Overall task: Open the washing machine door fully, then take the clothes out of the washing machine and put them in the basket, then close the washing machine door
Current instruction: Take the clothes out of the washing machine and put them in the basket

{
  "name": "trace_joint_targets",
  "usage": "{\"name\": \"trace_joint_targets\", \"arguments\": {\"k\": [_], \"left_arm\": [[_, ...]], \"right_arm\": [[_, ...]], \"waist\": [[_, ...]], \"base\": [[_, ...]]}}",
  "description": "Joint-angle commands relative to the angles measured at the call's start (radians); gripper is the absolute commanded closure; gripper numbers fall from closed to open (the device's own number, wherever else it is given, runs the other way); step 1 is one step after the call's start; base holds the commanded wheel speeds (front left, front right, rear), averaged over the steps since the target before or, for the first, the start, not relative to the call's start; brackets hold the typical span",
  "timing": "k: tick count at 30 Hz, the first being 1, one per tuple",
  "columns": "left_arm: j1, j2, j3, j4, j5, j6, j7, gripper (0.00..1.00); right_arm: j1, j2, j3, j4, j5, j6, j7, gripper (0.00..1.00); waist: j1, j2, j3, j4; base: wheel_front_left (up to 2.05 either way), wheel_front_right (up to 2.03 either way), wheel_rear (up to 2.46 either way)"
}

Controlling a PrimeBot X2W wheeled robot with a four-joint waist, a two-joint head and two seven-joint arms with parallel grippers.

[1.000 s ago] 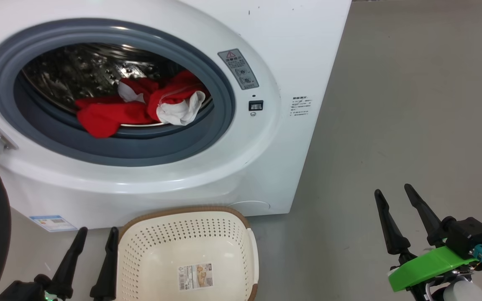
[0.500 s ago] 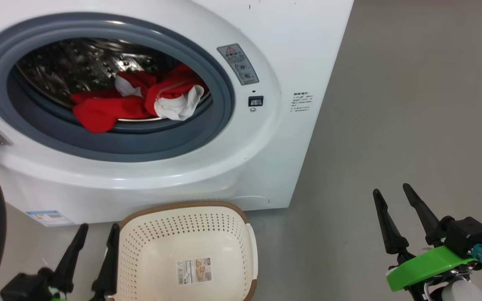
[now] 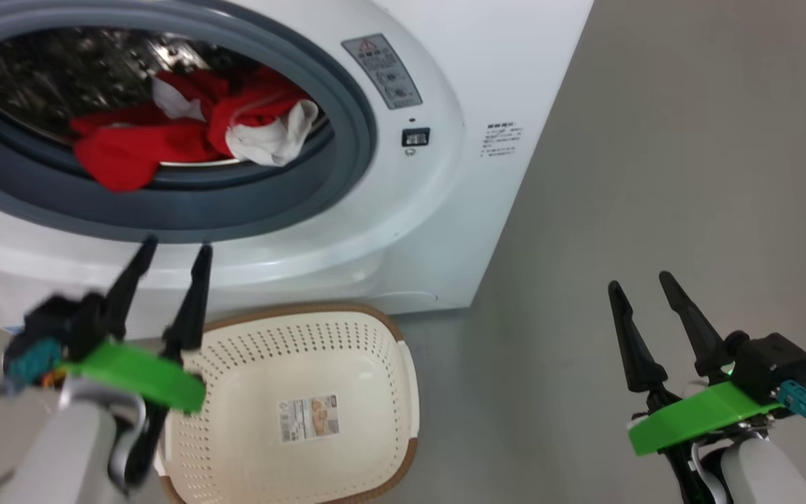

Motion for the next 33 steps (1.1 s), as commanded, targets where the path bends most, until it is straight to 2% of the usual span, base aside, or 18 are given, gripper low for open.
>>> {"name": "trace_joint_targets", "arguments": {"k": [1, 8, 15, 33], "left_arm": [[-0.095, 0.044, 0.001, 0.029, -0.014, -0.006, -0.008, 0.00], [-0.336, 0.090, -0.103, 0.228, -0.067, -0.006, -0.004, 0.00], [-0.512, 0.133, -0.196, 0.375, -0.119, -0.006, 0.005, 0.00], [-0.736, 0.176, -0.395, 0.584, -0.193, -0.006, 0.002, 0.00]], "right_arm": [[-0.031, 0.005, 0.028, -0.028, -0.009, 0.000, -0.009, 0.00], [-0.067, 0.025, 0.048, -0.032, -0.010, 0.000, -0.009, 0.00], [-0.094, 0.034, 0.066, -0.034, -0.003, 0.000, -0.009, 0.00], [-0.130, 0.035, 0.104, -0.050, 0.053, 0.000, -0.009, 0.00]], "waist": [[0.0000, 0.0000, 0.048, -0.030], [0.0000, 0.0000, 0.119, -0.084], [0.0000, 0.0000, 0.177, -0.130], [0.0000, 0.0000, 0.246, -0.175]], "base": [[0.00, 0.00, 0.00], [0.00, 0.00, 0.00], [0.00, 0.00, 0.00], [0.00, 0.00, 0.00]]}}
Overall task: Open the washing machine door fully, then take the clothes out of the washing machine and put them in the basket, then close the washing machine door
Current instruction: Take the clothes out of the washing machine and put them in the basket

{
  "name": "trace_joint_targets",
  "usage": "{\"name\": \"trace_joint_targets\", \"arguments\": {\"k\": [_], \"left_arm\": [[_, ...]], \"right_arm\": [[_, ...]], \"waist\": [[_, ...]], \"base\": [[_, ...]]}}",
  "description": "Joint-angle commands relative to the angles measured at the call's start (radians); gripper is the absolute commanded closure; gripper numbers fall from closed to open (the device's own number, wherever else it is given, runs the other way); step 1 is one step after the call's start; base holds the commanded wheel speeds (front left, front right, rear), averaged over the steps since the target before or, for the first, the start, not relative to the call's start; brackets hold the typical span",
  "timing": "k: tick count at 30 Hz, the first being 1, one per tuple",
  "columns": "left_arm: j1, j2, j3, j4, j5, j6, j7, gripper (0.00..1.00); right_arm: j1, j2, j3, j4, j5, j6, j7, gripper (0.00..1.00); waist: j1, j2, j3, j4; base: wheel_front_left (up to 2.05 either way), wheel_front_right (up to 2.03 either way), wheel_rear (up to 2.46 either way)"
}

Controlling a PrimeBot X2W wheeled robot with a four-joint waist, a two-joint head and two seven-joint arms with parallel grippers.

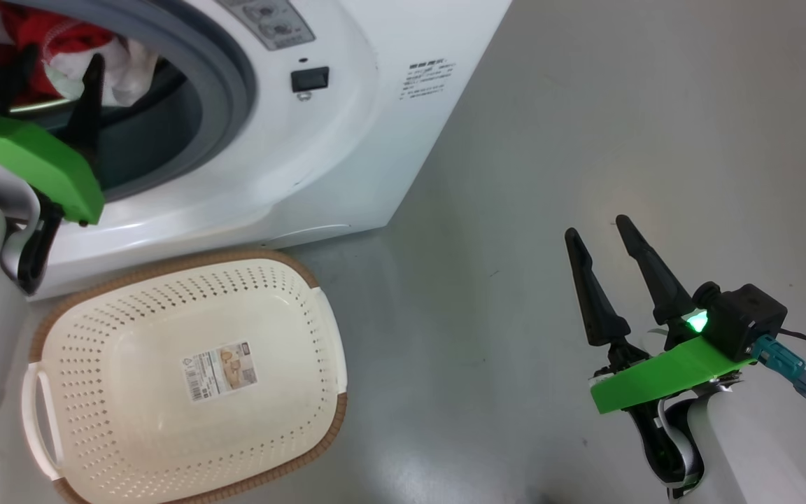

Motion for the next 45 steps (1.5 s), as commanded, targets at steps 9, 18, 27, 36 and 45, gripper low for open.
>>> {"name": "trace_joint_targets", "arguments": {"k": [9, 18, 27, 36, 45], "left_arm": [[-0.054, 0.056, -0.074, 0.015, -0.061, -0.006, -0.013, 1.00], [-0.053, 0.056, -0.115, 0.017, -0.120, -0.006, -0.017, 1.00], [0.016, 0.057, 0.032, -0.062, -0.111, -0.006, -0.018, 1.00], [0.137, 0.021, 0.202, -0.171, -0.027, -0.006, -0.018, 1.00], [0.298, -0.041, 0.382, -0.332, 0.081, -0.006, -0.018, 1.00]], "right_arm": [[-0.008, 0.001, 0.024, -0.027, 0.008, 0.000, -0.009, 0.00], [-0.008, 0.001, 0.016, -0.025, 0.005, 0.000, -0.009, 0.00], [-0.003, 0.001, 0.003, -0.020, -0.013, 0.000, -0.009, 0.00], [0.014, 0.001, -0.016, -0.013, -0.035, 0.000, -0.009, 0.00], [0.047, 0.001, -0.043, -0.005, -0.056, 0.000, -0.009, 0.00]], "waist": [[0.0000, 0.0000, 0.007, -0.014], [0.0000, 0.0000, -0.005, -0.006], [0.0000, 0.0000, -0.045, 0.028], [0.0000, 0.0000, -0.092, 0.066], [0.0000, 0.0000, -0.149, 0.114]], "base": [[0.00, 0.00, 0.00], [0.00, 0.00, 0.00], [0.00, 0.00, 0.00], [0.00, 0.00, 0.00], [0.00, 0.00, 0.00]]}}
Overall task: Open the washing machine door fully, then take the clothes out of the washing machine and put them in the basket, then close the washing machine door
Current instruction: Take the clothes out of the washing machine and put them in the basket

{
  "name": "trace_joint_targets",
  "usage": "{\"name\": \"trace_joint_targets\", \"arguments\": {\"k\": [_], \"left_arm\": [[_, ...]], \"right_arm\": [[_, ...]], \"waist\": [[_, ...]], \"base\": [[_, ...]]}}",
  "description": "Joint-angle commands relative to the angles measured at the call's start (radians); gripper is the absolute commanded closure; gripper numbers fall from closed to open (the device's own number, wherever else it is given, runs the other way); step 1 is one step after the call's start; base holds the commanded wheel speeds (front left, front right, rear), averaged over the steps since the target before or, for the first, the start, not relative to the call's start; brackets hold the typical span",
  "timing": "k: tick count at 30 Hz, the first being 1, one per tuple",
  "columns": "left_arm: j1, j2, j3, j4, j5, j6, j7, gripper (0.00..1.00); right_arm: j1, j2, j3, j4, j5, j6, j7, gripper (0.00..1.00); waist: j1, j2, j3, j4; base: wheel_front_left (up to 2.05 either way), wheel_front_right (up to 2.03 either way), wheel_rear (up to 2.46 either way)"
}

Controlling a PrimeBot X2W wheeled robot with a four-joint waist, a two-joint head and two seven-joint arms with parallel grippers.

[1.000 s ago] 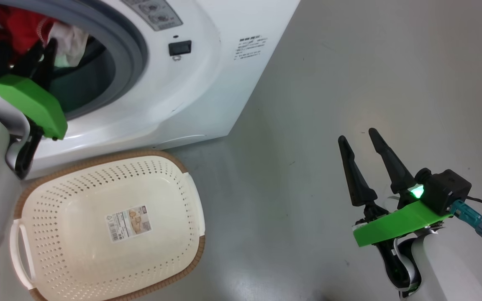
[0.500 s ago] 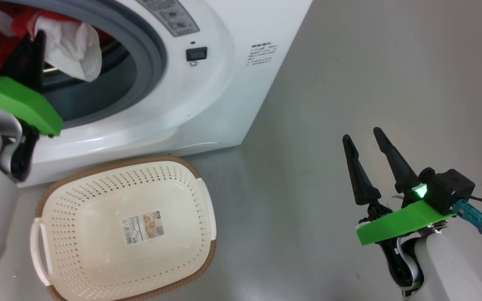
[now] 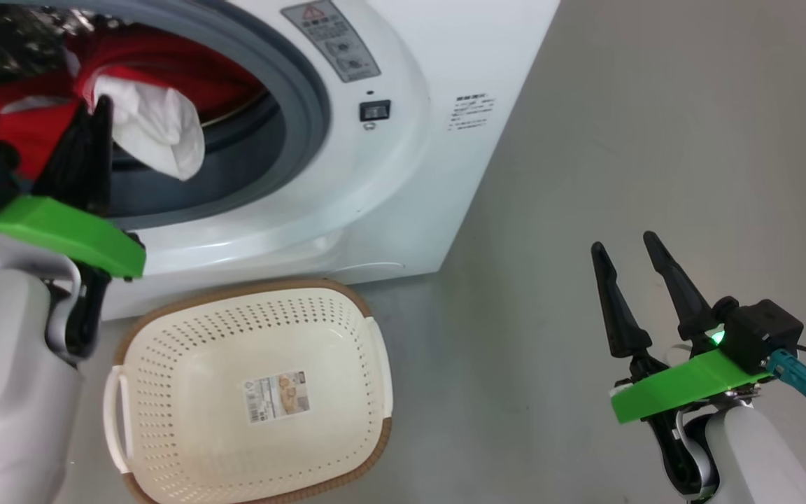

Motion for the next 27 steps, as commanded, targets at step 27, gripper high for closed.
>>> {"name": "trace_joint_targets", "arguments": {"k": [27], "left_arm": [[0.446, -0.091, 0.286, -0.704, 0.184, -0.006, -0.012, 1.00]], "right_arm": [[0.073, -0.017, -0.013, -0.023, -0.016, 0.000, -0.009, 0.00]], "waist": [[-0.0001, 0.0000, -0.100, 0.088]], "base": [[0.00, 0.00, 0.00]]}}
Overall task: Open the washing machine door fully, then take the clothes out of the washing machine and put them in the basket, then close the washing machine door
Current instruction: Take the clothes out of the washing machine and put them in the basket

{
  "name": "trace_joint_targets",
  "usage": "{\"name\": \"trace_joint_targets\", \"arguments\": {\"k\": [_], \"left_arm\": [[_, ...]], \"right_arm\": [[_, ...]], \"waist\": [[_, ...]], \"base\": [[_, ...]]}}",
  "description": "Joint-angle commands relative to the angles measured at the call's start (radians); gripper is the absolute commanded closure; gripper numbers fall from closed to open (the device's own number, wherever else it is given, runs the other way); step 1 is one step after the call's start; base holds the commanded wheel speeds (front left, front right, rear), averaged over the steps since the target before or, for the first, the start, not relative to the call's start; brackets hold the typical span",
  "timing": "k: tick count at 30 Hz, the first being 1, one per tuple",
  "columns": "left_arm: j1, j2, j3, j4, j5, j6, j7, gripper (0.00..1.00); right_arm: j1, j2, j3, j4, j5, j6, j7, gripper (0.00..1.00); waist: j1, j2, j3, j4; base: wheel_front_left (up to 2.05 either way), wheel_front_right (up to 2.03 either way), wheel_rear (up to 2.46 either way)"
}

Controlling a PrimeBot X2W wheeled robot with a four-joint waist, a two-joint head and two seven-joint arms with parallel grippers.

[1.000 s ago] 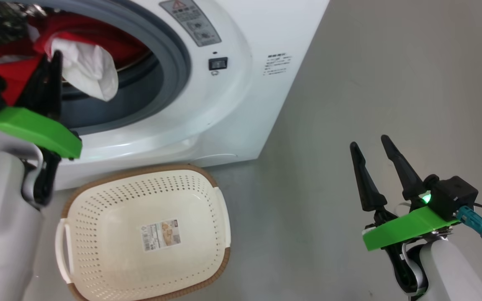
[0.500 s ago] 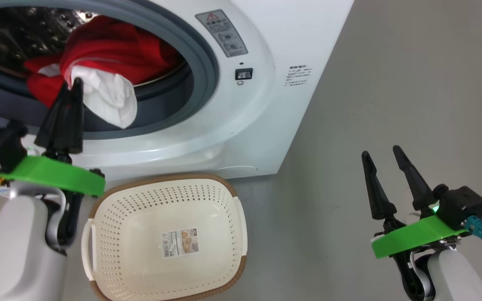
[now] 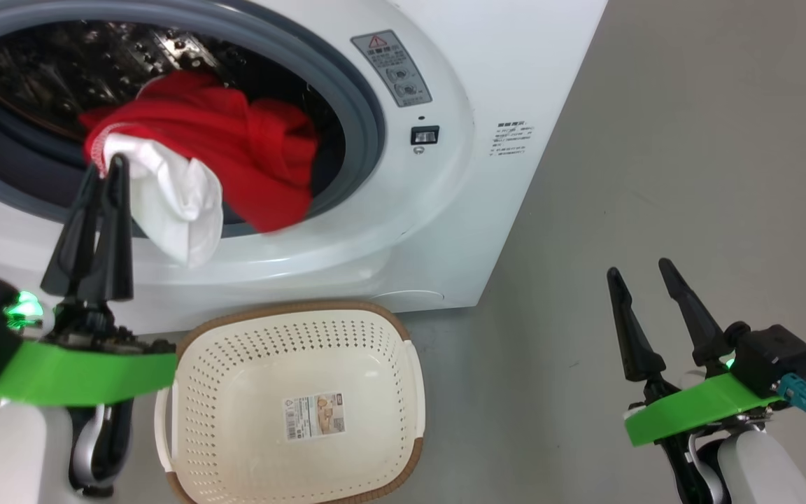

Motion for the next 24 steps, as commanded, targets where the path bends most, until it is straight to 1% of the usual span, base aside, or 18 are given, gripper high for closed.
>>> {"name": "trace_joint_targets", "arguments": {"k": [1, 8, 12, 18, 24], "left_arm": [[0.010, 0.020, 0.044, -0.055, 0.011, -0.006, -0.008, 1.00], [0.070, -0.008, 0.079, -0.213, 0.034, -0.006, -0.008, 1.00], [0.105, -0.020, 0.073, -0.243, 0.048, -0.006, -0.008, 1.00], [0.157, -0.038, 0.059, -0.167, 0.041, -0.006, -0.008, 1.00], [0.196, -0.058, 0.034, -0.020, 0.038, -0.006, -0.008, 1.00]], "right_arm": [[0.013, -0.010, 0.020, -0.021, -0.003, 0.000, -0.006, 0.00], [0.015, -0.013, 0.023, -0.023, -0.003, 0.000, -0.006, 0.00], [0.013, -0.012, 0.025, -0.025, -0.003, 0.000, -0.006, 0.00], [0.004, -0.009, 0.030, -0.025, -0.003, 0.000, -0.006, 0.00], [-0.009, -0.005, 0.032, -0.030, -0.004, 0.000, -0.006, 0.00]], "waist": [[-0.0001, 0.0000, -0.003, 0.002], [-0.0001, 0.0000, -0.003, 0.004], [-0.0001, 0.0000, 0.006, 0.002], [-0.0001, 0.0000, 0.022, -0.009], [-0.0001, 0.0000, 0.049, -0.026]], "base": [[0.00, 0.00, 0.00], [0.00, 0.00, 0.00], [0.00, 0.00, 0.00], [0.00, 0.00, 0.00], [0.00, 0.00, 0.00]]}}
